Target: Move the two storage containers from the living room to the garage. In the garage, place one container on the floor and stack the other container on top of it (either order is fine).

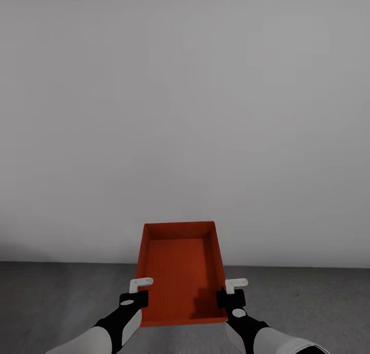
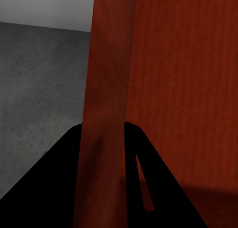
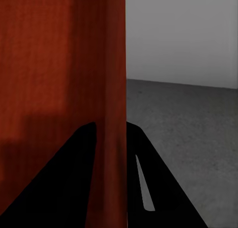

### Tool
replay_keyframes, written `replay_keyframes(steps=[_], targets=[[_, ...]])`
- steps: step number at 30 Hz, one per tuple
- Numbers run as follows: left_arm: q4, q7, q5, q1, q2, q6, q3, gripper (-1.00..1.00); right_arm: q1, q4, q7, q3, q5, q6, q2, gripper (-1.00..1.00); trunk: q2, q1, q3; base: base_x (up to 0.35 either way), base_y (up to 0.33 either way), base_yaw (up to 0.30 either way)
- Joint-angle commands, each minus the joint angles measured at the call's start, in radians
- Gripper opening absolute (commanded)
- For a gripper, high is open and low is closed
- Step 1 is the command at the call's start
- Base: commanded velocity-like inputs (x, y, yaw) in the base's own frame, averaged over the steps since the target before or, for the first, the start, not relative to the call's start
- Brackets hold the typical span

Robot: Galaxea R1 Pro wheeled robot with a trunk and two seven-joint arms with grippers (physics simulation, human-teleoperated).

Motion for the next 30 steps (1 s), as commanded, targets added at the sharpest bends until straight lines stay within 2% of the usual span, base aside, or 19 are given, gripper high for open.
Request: replay_keyframes(steps=[1, 4, 5, 30], targets=[[-0.006, 0.005, 0.004, -0.001, -0.006, 0.000, -0.003, -1.00, -0.001, 0.004, 0.001, 0.014, -0.016, -0.006, 0.000, -1.00, -0.001, 0.000, -0.003, 0.000, 0.000, 0.061], [-0.005, 0.005, 0.000, -0.001, -0.007, 0.000, 0.002, -1.00, -0.001, 0.004, 0.001, -0.016, 0.016, -0.006, 0.000, -1.00, -0.001, 0.000, -0.008, 0.000, 0.000, 0.061], [-0.021, 0.006, -0.055, -0.001, -0.011, 0.000, 0.039, -1.00, -0.001, 0.004, 0.001, 0.053, -0.099, -0.006, 0.000, -1.00, -0.001, 0.000, -0.009, 0.000, 0.000, 0.061], [-0.020, 0.006, -0.055, -0.001, -0.011, 0.000, 0.039, -1.00, -0.001, 0.004, 0.001, 0.052, -0.099, -0.006, 0.001, -1.00, -0.001, 0.000, -0.048, 0.000, 0.000, 0.061]])
